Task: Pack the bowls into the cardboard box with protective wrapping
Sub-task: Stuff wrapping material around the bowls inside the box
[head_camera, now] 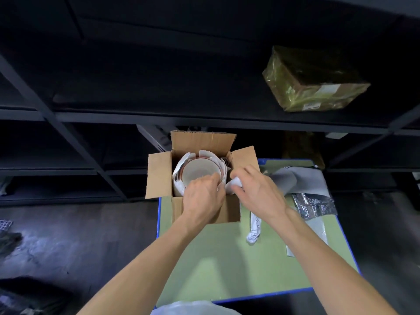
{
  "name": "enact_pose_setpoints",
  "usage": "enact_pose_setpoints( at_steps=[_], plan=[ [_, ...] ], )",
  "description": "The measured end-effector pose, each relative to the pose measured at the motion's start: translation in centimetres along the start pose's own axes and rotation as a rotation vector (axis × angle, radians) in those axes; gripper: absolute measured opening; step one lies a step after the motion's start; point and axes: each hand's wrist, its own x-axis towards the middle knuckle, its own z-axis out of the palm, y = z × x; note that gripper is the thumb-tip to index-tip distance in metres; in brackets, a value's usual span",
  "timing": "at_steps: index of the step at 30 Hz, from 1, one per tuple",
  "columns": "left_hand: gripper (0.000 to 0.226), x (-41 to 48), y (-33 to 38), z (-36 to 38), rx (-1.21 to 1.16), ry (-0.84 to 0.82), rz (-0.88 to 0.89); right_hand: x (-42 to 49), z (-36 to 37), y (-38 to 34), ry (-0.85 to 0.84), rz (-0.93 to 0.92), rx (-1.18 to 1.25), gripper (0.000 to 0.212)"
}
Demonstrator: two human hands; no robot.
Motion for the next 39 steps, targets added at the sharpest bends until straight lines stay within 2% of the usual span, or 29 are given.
enact_pose_setpoints(
  at_steps=[5,7,9,11,14,17,21,25,27,30,35,39],
  plan=[
    [0.035,-0.5,0.1,-0.3,-0.007,0.003,0.01,1.7,1.4,-1.7,-0.162,-0.025,-0.253,0.018],
    [0.034,-0.5,0.1,-0.3,0.0,-0.005,0.007,1.5,1.7,-1.5,-0.176,-0.027,-0.224,0.02],
    [0.034,-0.6,0.1,-0.4,0.003,-0.001,-0.003,0.9,1.4,-0.9,-0.111,-0.031,-0.131,0.026],
    [0.032,-0.6,0.2,-0.5,0.014,-0.002,-0.008,0.2,0.9,-0.2,0.028,-0.03,-0.066,0.028],
    [0.03,-0.6,0.1,-0.4,0.014,-0.008,-0.003,-0.6,1.0,0.2,0.137,-0.08,-0.044,0.015],
    [0.03,-0.6,0.1,-0.4,-0.001,-0.001,0.001,-1.0,2.4,0.3,0.097,-0.079,-0.034,0.013],
    [0.026,-0.5,-0.1,-0.3,0.004,-0.002,0.004,-1.2,3.4,0.4,0.064,-0.018,-0.083,0.02],
    [0.025,-0.6,-0.1,-0.2,-0.002,-0.008,0.01,-2.0,2.8,0.8,0.081,-0.032,-0.077,0.03],
    [0.025,-0.6,-0.1,-0.2,-0.002,-0.012,0.001,-2.1,2.7,0.8,0.027,-0.058,-0.113,0.026],
    [0.025,-0.6,-0.1,-0.2,-0.001,-0.024,-0.006,-2.4,3.7,0.2,-0.06,-0.046,-0.145,0.032],
    [0.027,-0.7,-0.2,-0.3,-0.025,-0.02,0.003,-2.9,5.3,-0.4,-0.002,0.028,-0.14,0.028],
    [0.026,-0.6,-0.4,0.1,-0.028,-0.019,-0.004,-2.6,5.6,-0.5,-0.037,0.066,-0.147,0.027]
  ],
)
